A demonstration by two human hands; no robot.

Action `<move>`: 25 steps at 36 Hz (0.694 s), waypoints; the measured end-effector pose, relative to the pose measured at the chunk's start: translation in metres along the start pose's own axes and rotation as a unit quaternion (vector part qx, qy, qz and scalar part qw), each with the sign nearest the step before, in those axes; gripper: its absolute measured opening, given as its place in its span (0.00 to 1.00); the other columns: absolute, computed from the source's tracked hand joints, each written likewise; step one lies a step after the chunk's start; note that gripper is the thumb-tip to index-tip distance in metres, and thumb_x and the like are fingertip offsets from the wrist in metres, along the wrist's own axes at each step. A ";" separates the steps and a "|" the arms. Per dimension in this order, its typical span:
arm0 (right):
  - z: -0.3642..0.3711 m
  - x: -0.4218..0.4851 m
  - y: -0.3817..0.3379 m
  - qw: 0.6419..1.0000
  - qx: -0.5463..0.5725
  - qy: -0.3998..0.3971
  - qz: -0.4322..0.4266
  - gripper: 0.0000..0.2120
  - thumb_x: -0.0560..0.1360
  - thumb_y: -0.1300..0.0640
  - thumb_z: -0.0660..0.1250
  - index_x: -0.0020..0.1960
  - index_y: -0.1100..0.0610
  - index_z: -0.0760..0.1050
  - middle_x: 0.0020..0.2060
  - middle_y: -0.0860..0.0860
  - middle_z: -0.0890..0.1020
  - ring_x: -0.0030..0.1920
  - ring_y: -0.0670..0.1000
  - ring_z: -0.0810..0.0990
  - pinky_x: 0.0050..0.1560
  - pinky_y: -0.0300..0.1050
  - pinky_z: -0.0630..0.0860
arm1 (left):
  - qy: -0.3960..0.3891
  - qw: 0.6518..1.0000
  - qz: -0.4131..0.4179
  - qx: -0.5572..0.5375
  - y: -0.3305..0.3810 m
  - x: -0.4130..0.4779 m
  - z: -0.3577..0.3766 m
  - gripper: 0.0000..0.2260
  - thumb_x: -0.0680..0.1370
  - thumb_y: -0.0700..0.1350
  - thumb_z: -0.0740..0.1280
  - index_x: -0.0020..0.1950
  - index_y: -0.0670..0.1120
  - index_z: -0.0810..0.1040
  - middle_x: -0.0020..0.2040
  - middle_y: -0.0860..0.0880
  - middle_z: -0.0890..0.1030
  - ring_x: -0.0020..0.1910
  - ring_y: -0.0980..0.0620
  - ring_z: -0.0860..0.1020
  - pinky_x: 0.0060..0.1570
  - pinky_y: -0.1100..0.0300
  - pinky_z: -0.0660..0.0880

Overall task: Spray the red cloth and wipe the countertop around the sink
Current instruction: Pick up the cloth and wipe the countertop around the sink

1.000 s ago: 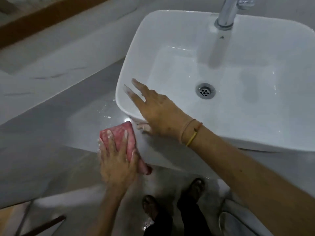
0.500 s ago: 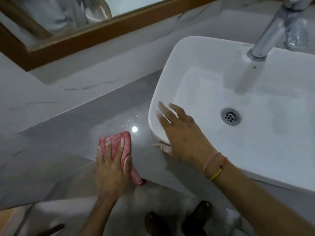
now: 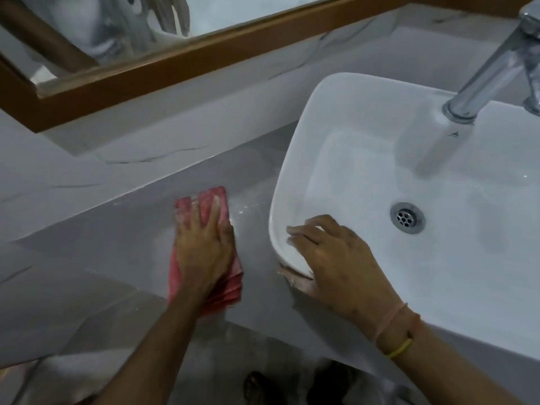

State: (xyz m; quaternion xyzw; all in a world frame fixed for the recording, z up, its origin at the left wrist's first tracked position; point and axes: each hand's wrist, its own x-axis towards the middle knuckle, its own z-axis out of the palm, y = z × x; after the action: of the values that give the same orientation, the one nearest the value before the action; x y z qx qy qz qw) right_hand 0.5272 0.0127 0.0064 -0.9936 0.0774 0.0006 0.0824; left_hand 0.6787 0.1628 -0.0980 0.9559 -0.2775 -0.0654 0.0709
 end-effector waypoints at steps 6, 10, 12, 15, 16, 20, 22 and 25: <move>0.000 -0.002 -0.001 1.000 -0.005 0.009 0.014 0.21 0.63 0.45 0.78 0.47 0.59 0.82 0.49 0.53 0.86 0.49 0.57 0.83 0.39 0.49 0.81 | -0.048 0.998 0.020 0.023 -0.017 -0.031 0.019 0.26 0.80 0.57 0.36 0.78 0.53 0.40 0.80 0.48 0.45 0.79 0.45 0.41 0.77 0.45 0.47; 0.001 -0.002 0.000 0.999 -0.006 0.031 0.013 0.20 0.62 0.45 0.78 0.46 0.59 0.82 0.47 0.52 0.86 0.48 0.57 0.83 0.37 0.48 0.81 | -0.022 0.997 0.025 0.063 -0.045 -0.001 0.010 0.25 0.81 0.51 0.40 0.79 0.48 0.45 0.79 0.43 0.57 0.78 0.37 0.50 0.75 0.41 0.50; 0.001 -0.002 0.000 0.999 -0.010 0.038 0.009 0.20 0.62 0.45 0.78 0.45 0.58 0.82 0.47 0.52 0.86 0.47 0.57 0.83 0.36 0.47 0.80 | 0.009 0.998 0.012 0.066 -0.046 0.021 0.002 0.25 0.81 0.48 0.45 0.78 0.45 0.49 0.76 0.40 0.63 0.75 0.34 0.58 0.74 0.38 0.54; 0.002 -0.001 0.000 0.999 -0.011 0.033 0.012 0.19 0.62 0.44 0.78 0.45 0.57 0.82 0.46 0.51 0.86 0.47 0.56 0.83 0.35 0.46 0.79 | 0.008 0.994 -0.017 0.104 -0.029 0.056 -0.001 0.25 0.81 0.43 0.44 0.78 0.42 0.47 0.77 0.40 0.62 0.75 0.32 0.57 0.74 0.36 0.50; 0.002 -0.001 0.000 0.999 -0.011 0.031 0.014 0.19 0.62 0.44 0.78 0.45 0.56 0.82 0.46 0.50 0.86 0.47 0.56 0.83 0.35 0.46 0.79 | 0.006 0.995 -0.021 0.100 -0.019 0.065 0.001 0.25 0.80 0.43 0.43 0.78 0.41 0.47 0.77 0.40 0.61 0.75 0.32 0.56 0.74 0.36 0.49; 0.002 -0.001 0.001 0.999 -0.014 0.041 0.009 0.19 0.63 0.44 0.76 0.44 0.58 0.82 0.46 0.51 0.86 0.46 0.57 0.83 0.33 0.47 0.80 | 0.008 0.995 0.075 0.069 0.042 0.067 0.010 0.26 0.80 0.45 0.49 0.77 0.41 0.52 0.77 0.41 0.62 0.75 0.32 0.56 0.75 0.39 0.51; 0.002 -0.001 0.001 0.998 -0.016 0.054 0.004 0.19 0.64 0.44 0.76 0.44 0.58 0.81 0.45 0.52 0.86 0.46 0.57 0.82 0.31 0.49 0.80 | 0.009 0.987 0.156 0.038 0.062 0.043 0.014 0.25 0.79 0.47 0.57 0.74 0.40 0.63 0.73 0.40 0.69 0.73 0.32 0.63 0.71 0.37 0.60; 0.002 -0.002 0.001 0.998 -0.009 0.064 0.008 0.20 0.64 0.43 0.76 0.44 0.58 0.81 0.45 0.51 0.86 0.46 0.57 0.82 0.31 0.48 0.80 | 0.029 0.976 0.214 0.037 0.043 -0.002 0.019 0.24 0.80 0.45 0.60 0.74 0.41 0.63 0.74 0.42 0.68 0.75 0.35 0.61 0.72 0.37 0.59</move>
State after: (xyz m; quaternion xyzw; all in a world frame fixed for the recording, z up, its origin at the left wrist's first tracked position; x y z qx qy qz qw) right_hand 0.5252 0.0123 0.0047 -0.9917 0.0904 -0.0619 0.0678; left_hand 0.6514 0.1257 -0.1087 0.8779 -0.4754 -0.0107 0.0556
